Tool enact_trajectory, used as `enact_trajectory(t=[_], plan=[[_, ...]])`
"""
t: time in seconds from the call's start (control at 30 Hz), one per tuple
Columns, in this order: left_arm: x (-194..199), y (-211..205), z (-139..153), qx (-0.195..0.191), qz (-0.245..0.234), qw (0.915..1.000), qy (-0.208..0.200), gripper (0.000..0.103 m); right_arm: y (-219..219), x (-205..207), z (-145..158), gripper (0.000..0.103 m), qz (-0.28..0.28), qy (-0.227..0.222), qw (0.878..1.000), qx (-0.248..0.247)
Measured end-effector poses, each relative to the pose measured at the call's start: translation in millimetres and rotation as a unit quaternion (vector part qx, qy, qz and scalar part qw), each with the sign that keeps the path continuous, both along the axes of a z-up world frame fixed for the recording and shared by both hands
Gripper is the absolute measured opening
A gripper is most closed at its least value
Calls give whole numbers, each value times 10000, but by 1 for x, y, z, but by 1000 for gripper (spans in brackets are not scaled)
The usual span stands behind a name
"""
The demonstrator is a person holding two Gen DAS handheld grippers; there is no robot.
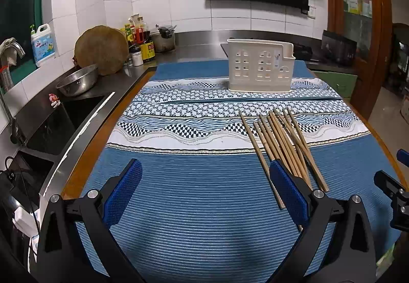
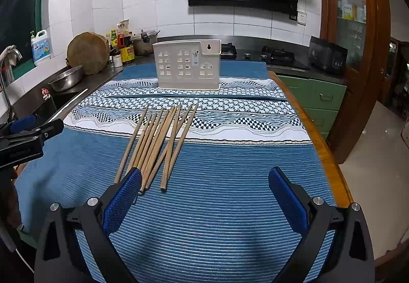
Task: Organize utensils
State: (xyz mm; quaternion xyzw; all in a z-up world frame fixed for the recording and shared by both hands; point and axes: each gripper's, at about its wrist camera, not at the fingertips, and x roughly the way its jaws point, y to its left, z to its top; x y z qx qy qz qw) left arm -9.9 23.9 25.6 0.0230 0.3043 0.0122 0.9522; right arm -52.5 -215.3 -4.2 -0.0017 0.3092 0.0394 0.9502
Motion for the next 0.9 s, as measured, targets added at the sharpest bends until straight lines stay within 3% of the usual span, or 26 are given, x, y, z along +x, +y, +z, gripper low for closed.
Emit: enact_trajectory(t=[0.27, 0.4, 0.73, 0.9], plan=[[0, 0, 4, -58, -47, 10000, -40, 98, 0, -1, 4, 95, 3, -72, 10000, -8], [1, 1, 3, -62, -42, 10000, -31, 98, 1, -1, 2, 83, 52, -37, 10000, 24], [11, 12, -10, -229, 93, 9995, 183, 98, 5, 13, -13, 77, 153, 245, 9994, 163], [18, 19, -20, -352, 170, 9987, 340, 98, 11, 27, -24, 69, 253, 464, 9984, 220]])
